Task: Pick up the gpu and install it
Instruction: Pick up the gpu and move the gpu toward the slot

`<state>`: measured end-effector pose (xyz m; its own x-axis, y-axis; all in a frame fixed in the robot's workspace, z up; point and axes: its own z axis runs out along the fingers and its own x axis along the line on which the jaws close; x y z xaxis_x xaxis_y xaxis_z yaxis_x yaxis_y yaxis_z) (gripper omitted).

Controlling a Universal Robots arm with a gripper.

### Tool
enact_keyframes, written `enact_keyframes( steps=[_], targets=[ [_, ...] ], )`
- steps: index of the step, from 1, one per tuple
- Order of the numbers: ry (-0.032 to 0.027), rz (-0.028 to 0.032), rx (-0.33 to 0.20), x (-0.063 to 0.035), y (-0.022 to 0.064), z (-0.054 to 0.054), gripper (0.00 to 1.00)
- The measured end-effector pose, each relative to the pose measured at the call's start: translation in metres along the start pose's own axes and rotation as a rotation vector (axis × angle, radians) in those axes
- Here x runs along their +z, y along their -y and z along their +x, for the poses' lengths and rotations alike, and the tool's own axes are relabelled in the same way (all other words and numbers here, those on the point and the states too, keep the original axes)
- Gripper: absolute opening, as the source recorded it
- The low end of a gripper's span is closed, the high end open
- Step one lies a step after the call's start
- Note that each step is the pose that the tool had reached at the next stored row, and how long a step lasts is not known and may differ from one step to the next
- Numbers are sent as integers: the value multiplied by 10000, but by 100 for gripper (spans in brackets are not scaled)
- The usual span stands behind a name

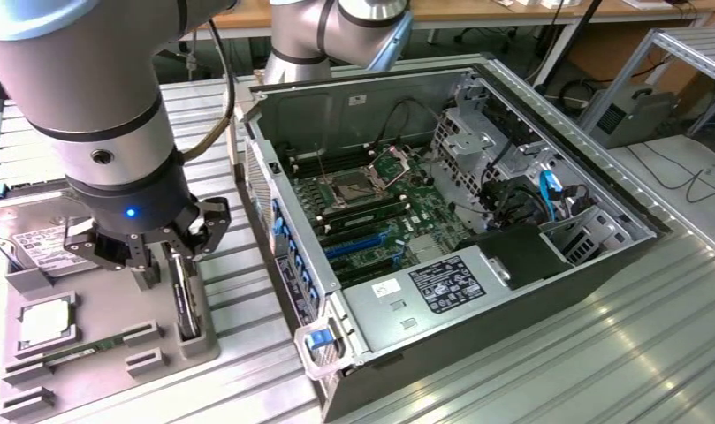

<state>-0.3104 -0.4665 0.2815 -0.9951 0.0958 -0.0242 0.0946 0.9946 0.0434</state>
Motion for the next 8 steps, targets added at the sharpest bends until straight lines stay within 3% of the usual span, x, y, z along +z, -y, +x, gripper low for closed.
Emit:
enact_keyframes(
  steps=[8],
  targets=[
    [-15, 3, 2, 156, -4, -32, 42]
  ],
)
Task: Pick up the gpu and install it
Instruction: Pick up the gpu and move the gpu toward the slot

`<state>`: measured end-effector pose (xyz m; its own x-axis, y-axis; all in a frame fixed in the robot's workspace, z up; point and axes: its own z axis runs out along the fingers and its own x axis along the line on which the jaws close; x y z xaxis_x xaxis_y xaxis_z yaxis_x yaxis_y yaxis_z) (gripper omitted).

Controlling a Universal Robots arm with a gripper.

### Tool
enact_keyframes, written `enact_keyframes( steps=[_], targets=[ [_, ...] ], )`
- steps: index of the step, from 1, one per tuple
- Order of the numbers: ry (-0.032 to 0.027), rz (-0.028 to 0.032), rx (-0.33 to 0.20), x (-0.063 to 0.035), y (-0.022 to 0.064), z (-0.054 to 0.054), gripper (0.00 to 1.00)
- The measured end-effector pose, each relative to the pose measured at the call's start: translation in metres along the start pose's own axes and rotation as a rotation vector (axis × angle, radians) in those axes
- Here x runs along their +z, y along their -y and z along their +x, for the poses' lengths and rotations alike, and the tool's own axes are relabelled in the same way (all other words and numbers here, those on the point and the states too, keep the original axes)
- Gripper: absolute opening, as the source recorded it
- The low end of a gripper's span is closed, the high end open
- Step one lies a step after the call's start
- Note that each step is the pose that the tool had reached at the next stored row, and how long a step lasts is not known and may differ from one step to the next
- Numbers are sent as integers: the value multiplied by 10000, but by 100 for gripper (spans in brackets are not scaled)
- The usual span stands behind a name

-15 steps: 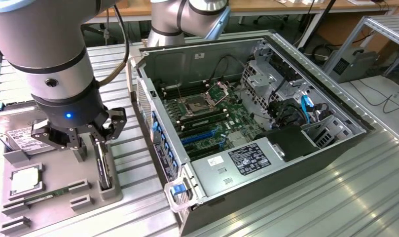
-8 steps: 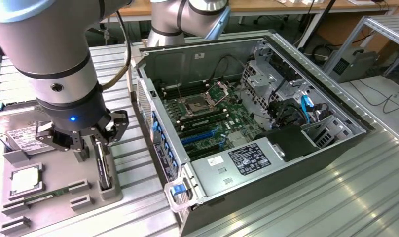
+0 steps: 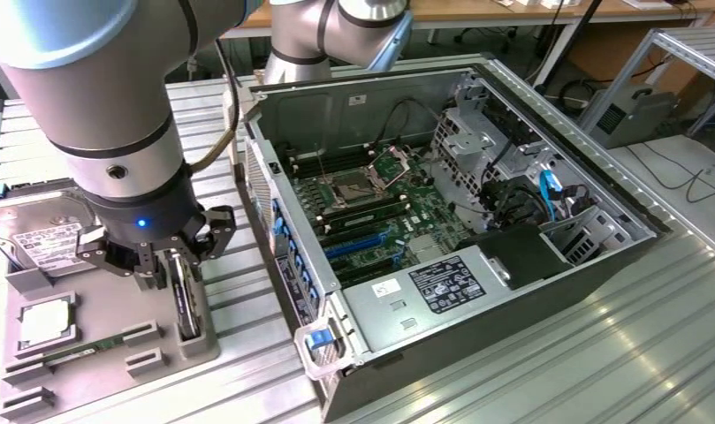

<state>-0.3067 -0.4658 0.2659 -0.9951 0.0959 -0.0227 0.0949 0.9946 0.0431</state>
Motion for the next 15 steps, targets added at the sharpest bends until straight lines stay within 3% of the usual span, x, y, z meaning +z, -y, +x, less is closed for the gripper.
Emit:
enact_keyframes(
  steps=[3, 15],
  targets=[
    [-3, -1, -2, 52, -4, 0, 42],
    [-22, 2, 4, 106, -49, 19, 42]
  ],
)
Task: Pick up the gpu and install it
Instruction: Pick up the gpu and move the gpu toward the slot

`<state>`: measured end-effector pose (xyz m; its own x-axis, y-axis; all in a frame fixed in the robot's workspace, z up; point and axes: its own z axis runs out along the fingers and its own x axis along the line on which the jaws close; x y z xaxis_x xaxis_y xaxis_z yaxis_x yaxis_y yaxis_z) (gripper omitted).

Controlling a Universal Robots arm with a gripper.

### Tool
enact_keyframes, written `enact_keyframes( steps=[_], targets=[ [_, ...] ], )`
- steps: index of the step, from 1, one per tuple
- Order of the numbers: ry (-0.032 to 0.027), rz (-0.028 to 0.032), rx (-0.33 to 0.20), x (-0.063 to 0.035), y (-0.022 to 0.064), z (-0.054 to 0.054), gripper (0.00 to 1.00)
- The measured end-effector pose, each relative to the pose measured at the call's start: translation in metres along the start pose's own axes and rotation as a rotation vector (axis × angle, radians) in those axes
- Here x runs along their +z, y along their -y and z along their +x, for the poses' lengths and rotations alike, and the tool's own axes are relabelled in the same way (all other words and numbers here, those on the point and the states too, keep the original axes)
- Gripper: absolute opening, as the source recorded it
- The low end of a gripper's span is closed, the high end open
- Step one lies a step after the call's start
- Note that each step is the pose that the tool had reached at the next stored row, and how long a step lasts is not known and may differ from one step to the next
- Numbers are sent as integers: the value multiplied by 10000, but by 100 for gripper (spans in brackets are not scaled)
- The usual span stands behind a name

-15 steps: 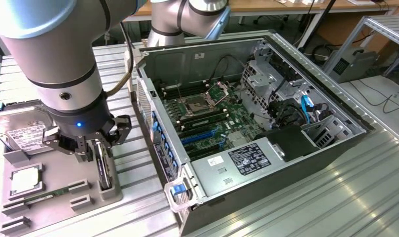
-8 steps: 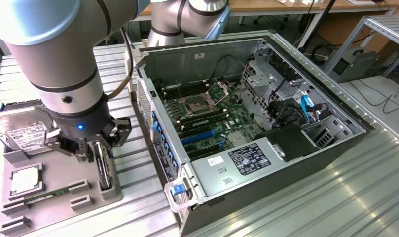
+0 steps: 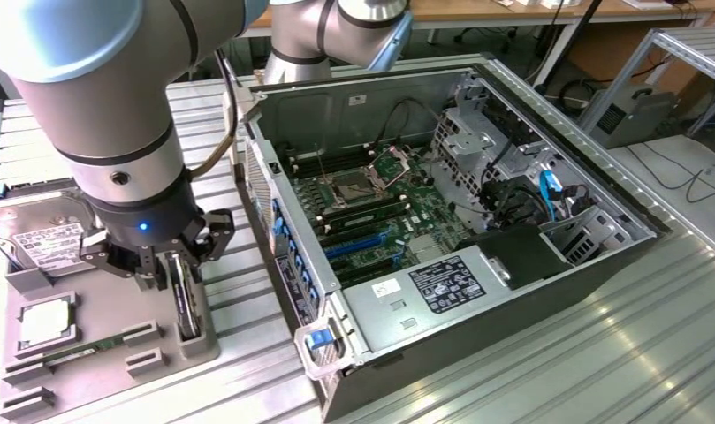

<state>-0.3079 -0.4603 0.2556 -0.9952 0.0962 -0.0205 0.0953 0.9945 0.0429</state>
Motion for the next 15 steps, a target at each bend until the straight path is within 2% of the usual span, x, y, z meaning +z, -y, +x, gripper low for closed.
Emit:
enact_keyframes(
  steps=[8, 15],
  targets=[
    [-11, 0, 2, 101, -9, 12, 42],
    [-16, 2, 1, 136, -31, 20, 42]
  ],
)
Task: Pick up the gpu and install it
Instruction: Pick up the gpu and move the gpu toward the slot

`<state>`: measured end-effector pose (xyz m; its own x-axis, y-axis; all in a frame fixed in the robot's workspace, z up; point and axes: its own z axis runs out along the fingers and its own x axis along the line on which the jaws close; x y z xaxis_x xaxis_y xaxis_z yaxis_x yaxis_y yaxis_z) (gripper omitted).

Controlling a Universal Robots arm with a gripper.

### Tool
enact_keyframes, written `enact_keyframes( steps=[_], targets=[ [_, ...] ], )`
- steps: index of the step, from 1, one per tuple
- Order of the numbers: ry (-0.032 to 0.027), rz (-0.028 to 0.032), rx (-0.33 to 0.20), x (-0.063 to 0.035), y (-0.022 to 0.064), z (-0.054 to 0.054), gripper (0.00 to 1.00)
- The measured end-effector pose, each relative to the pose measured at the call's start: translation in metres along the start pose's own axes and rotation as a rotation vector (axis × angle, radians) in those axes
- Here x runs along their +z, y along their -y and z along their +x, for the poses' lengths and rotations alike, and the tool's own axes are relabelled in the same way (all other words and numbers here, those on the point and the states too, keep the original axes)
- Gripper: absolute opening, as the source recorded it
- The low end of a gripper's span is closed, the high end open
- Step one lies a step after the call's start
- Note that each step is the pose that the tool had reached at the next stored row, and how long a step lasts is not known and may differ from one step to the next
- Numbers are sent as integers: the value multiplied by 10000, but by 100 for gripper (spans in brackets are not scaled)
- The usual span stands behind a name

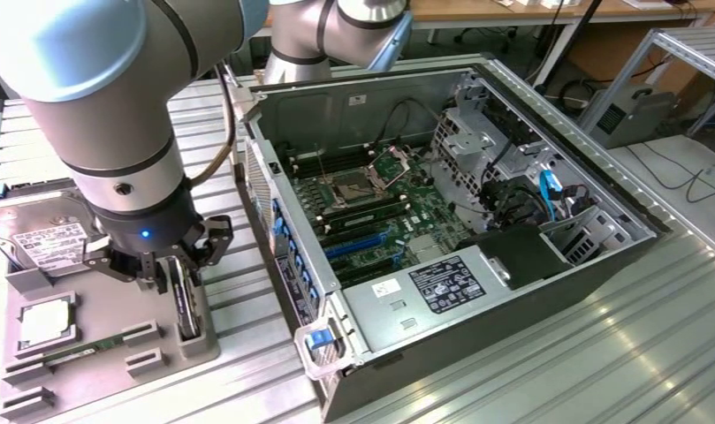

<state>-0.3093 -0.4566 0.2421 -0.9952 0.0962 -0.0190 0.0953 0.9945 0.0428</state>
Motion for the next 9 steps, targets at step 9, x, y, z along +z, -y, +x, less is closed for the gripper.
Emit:
enact_keyframes(
  steps=[9],
  targets=[
    [-1, 10, 1, 35, 1, 11, 42]
  ],
)
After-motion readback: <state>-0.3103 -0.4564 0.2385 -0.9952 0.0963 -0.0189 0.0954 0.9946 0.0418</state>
